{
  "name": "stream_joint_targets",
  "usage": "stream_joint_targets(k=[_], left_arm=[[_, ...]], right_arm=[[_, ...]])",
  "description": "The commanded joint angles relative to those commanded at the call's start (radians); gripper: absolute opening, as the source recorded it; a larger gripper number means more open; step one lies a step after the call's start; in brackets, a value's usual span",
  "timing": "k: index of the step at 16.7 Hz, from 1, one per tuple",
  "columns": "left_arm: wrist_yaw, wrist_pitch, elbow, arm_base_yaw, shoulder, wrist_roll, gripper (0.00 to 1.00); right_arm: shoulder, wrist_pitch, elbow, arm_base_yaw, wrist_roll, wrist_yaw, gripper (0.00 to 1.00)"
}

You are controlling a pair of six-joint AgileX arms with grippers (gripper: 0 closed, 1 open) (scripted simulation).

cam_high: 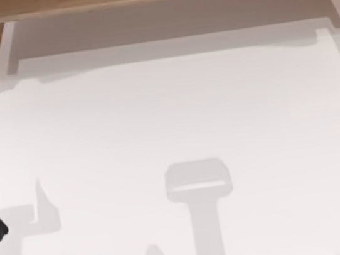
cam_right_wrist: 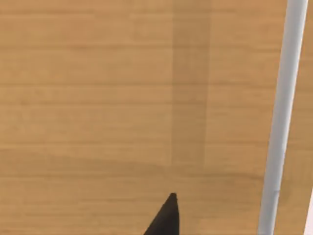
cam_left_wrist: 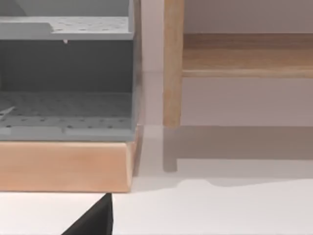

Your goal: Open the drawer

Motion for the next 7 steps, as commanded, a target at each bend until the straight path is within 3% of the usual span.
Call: stream_joint_targets(k=[2, 7], left_arm=[[0.000, 0.000, 0.000, 0.000, 0.000, 0.000, 1.00], [0.000, 0.000, 0.000, 0.000, 0.000, 0.000, 1.00]], right_arm=[[0.000, 0.000, 0.000, 0.000, 0.000, 0.000, 1.00], [0.000, 0.000, 0.000, 0.000, 0.000, 0.000, 1.00]])
